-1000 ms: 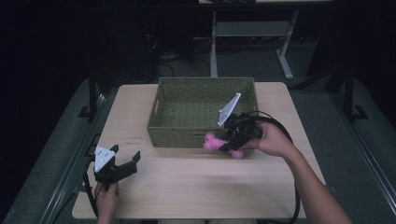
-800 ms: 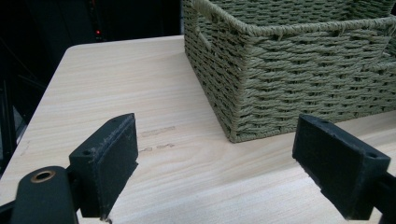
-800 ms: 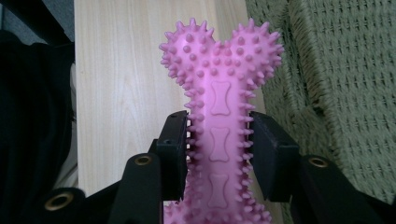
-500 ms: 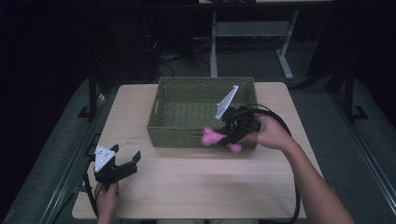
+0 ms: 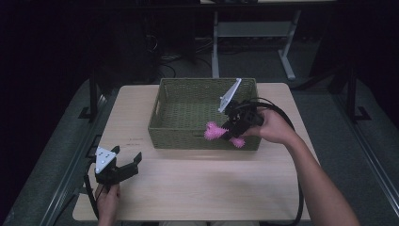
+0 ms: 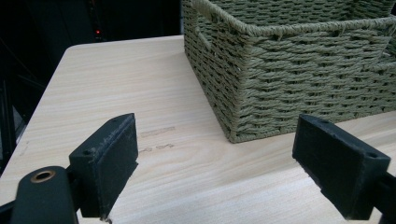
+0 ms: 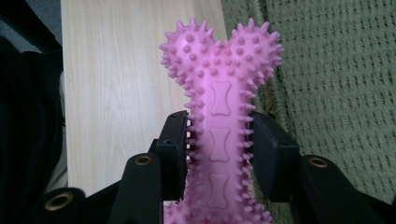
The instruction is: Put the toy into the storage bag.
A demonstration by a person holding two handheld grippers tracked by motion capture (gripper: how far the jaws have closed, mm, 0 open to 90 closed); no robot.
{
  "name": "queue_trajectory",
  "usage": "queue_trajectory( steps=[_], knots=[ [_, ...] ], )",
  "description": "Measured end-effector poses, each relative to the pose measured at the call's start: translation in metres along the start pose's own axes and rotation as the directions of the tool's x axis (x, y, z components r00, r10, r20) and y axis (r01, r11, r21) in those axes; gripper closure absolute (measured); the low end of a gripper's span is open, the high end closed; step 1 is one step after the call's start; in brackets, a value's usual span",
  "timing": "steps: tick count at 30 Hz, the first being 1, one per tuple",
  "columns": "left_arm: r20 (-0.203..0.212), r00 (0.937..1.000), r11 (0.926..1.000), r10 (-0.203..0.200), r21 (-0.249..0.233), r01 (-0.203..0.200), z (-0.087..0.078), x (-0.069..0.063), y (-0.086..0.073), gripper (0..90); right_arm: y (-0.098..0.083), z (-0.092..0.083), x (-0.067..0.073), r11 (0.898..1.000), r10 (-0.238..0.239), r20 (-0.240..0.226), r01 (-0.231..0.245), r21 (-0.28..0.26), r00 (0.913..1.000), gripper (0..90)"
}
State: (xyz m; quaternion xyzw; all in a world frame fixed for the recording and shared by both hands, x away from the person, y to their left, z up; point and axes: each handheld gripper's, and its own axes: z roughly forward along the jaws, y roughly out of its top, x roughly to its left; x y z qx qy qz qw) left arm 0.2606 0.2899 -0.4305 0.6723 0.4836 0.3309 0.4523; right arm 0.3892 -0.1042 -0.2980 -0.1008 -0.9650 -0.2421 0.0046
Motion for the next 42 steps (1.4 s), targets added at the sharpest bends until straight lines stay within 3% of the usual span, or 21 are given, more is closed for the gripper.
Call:
queue_trajectory(
  steps=[16, 42],
  knots=[
    [0.001, 1.0, 1.0, -0.003, 0.0, 0.003, 0.0, 0.0, 0.0, 13.6, 0.014, -0.013, -0.016, 1.0, 0.008, 0.007, -0.008, 0.001, 0.9999, 58.3],
    [0.002, 0.9999, 0.9999, -0.011, -0.001, 0.011, 0.001, 0.001, 0.0, 13.7, 0.023, -0.005, -0.055, 0.999, 0.047, 0.007, -0.047, 0.017, 0.9989, 58.2]
  ],
)
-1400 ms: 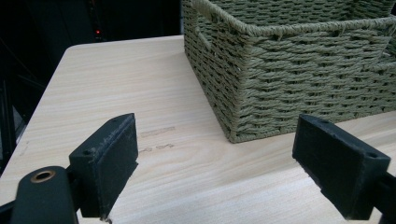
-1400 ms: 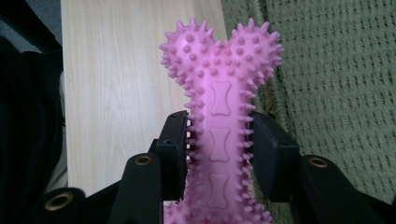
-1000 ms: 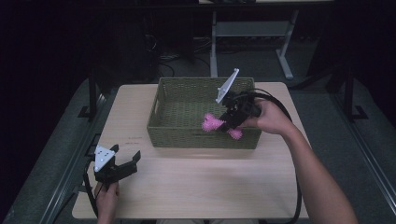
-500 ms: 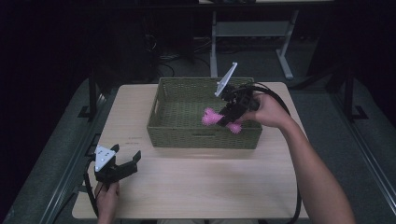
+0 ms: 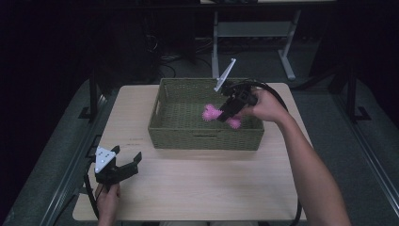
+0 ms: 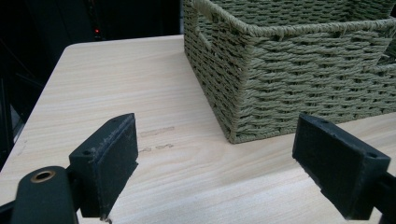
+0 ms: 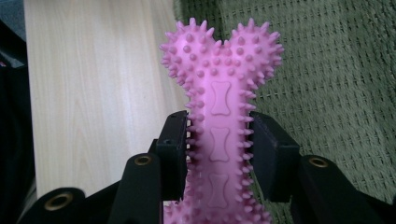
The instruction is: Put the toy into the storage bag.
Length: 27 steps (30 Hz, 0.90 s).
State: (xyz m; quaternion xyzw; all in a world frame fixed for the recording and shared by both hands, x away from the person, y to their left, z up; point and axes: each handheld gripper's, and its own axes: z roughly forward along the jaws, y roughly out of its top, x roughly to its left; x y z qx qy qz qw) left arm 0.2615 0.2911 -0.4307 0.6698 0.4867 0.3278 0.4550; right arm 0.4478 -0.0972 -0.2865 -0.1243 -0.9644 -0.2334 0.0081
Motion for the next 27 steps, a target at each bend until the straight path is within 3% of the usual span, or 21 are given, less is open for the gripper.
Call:
queue_trajectory(
  steps=[27],
  knots=[
    [-0.003, 1.0, 1.0, 0.001, 0.002, -0.001, 0.001, 0.0, 0.0, 13.7, -0.009, 0.024, -0.037, 0.997, 0.07, -0.033, -0.07, 0.017, 0.997, 58.2]
  ],
)
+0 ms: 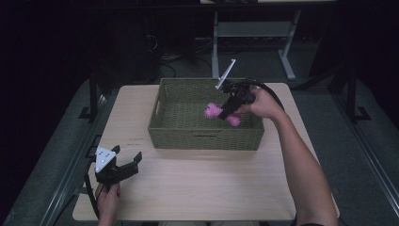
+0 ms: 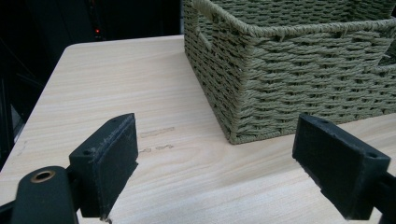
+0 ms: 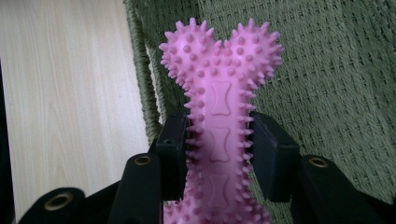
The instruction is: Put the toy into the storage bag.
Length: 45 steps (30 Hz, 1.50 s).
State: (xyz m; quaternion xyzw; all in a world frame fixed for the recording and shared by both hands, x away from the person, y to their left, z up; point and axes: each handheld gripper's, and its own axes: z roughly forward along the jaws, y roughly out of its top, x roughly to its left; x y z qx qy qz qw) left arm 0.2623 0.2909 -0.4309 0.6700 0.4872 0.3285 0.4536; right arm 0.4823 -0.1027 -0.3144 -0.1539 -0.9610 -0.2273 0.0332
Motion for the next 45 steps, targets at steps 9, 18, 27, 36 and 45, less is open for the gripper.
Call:
queue_trajectory(
  steps=[9, 18, 27, 36, 45],
  knots=[
    [0.002, 1.0, 1.0, -0.005, 0.005, 0.005, 0.001, 0.0, 0.0, 13.7, -0.002, 0.009, -0.007, 1.0, 0.014, -0.012, -0.014, 0.001, 0.9998, 58.1],
    [0.0, 1.0, 1.0, -0.003, 0.006, 0.003, 0.0, 0.001, 0.0, 13.7, -0.007, 0.016, -0.014, 0.999, 0.035, -0.025, -0.035, -0.002, 0.9991, 58.1],
    [-0.002, 1.0, 1.0, -0.007, 0.002, 0.007, 0.001, 0.001, 0.0, 13.7, -0.01, 0.027, -0.019, 0.999, 0.047, -0.038, -0.047, -0.001, 0.9982, 58.0],
    [0.0, 1.0, 1.0, -0.007, 0.0, 0.007, 0.0, 0.001, 0.0, 13.6, -0.016, 0.037, -0.022, 0.998, 0.065, -0.045, -0.064, 0.016, 0.9969, 58.0],
    [0.001, 1.0, 1.0, -0.005, 0.002, 0.005, 0.0, 0.001, 0.0, 13.7, -0.015, 0.044, -0.022, 0.998, 0.062, -0.048, -0.061, 0.031, 0.9969, 57.9]
  ],
)
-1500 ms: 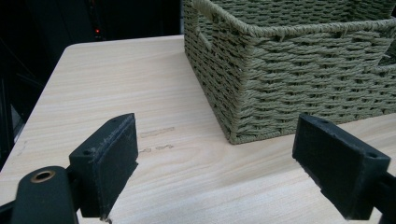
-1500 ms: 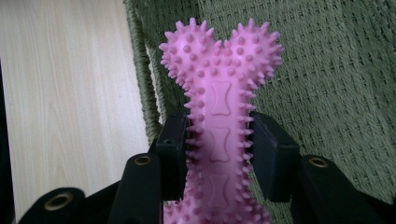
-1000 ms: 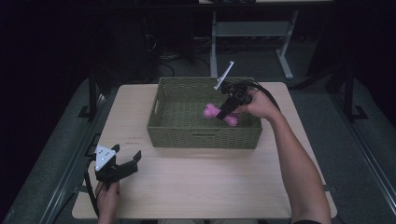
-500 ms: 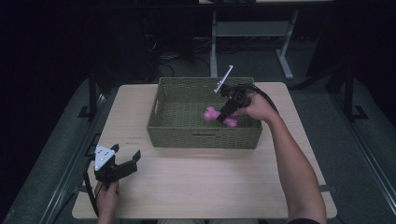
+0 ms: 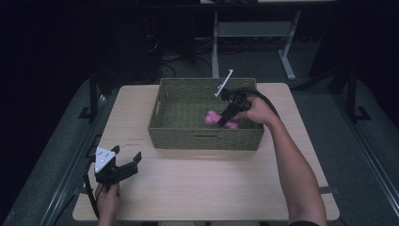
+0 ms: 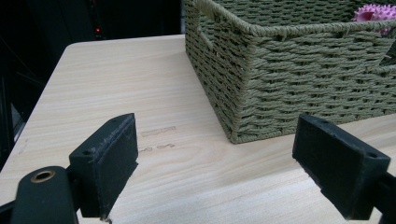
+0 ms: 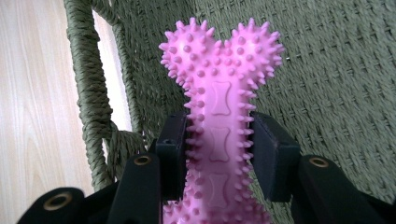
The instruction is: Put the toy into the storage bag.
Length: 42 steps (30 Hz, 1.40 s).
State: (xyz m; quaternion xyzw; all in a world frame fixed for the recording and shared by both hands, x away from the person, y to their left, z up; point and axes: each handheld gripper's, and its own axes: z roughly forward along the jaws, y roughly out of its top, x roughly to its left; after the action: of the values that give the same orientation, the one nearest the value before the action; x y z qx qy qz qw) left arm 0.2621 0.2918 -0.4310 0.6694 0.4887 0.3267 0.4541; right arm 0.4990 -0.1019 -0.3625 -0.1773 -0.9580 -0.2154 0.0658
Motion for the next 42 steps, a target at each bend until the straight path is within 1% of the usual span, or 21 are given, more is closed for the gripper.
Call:
queue_trajectory(
  steps=[6, 16, 21, 23, 24, 25, 33, 36, 38, 40, 42],
  knots=[
    [0.002, 1.0, 1.0, -0.001, 0.0, 0.001, 0.0, 0.0, 0.0, 13.7, -0.002, 0.001, -0.001, 1.0, 0.01, 0.0, -0.01, 0.001, 1.0, 57.9],
    [-0.001, 1.0, 1.0, 0.0, -0.001, 0.0, 0.0, -0.001, 0.0, 13.7, -0.006, 0.008, -0.003, 1.0, 0.023, -0.012, -0.023, 0.0, 0.9997, 57.4],
    [0.001, 1.0, 1.0, -0.005, -0.004, 0.005, 0.0, 0.0, 0.0, 13.7, -0.007, 0.007, -0.004, 0.999, 0.043, -0.018, -0.043, -0.005, 0.9989, 55.8],
    [0.001, 1.0, 1.0, -0.006, -0.002, 0.006, 0.0, 0.001, 0.0, 13.7, -0.007, 0.004, -0.004, 0.998, 0.054, -0.03, -0.055, -0.029, 0.9981, 56.4],
    [0.001, 1.0, 1.0, -0.007, -0.003, 0.007, 0.0, 0.001, 0.0, 13.7, -0.007, 0.002, -0.005, 0.997, 0.055, -0.032, -0.056, -0.045, 0.998, 56.4],
    [0.001, 1.0, 1.0, -0.007, -0.003, 0.007, 0.0, 0.0, 0.0, 13.7, -0.007, 0.0, -0.005, 0.997, 0.057, -0.029, -0.058, -0.051, 0.998, 56.5],
    [0.006, 1.0, 1.0, -0.001, 0.0, 0.001, 0.0, 0.0, 0.0, 13.7, -0.008, -0.001, -0.002, 0.997, 0.06, -0.024, -0.061, -0.051, 0.9979, 55.4],
    [0.003, 1.0, 1.0, -0.006, -0.001, 0.006, 0.0, 0.001, 0.0, 13.7, -0.008, 0.0, -0.001, 0.997, 0.061, -0.022, -0.062, -0.047, 0.9979, 52.3],
    [0.004, 1.0, 1.0, -0.004, 0.001, 0.004, 0.0, 0.001, 0.0, 13.6, -0.007, 0.0, -0.001, 0.996, 0.069, -0.026, -0.07, -0.054, 0.9973, 50.7],
    [0.003, 1.0, 1.0, -0.007, -0.004, 0.007, -0.001, 0.001, 0.0, 13.6, -0.006, -0.001, 0.0, 0.996, 0.065, -0.021, -0.066, -0.058, 0.9977, 49.7],
    [0.005, 1.0, 1.0, -0.002, 0.0, 0.002, 0.0, 0.001, 0.0, 13.7, -0.005, -0.002, 0.002, 0.996, 0.068, -0.021, -0.069, -0.062, 0.9975, 48.6]
  ],
)
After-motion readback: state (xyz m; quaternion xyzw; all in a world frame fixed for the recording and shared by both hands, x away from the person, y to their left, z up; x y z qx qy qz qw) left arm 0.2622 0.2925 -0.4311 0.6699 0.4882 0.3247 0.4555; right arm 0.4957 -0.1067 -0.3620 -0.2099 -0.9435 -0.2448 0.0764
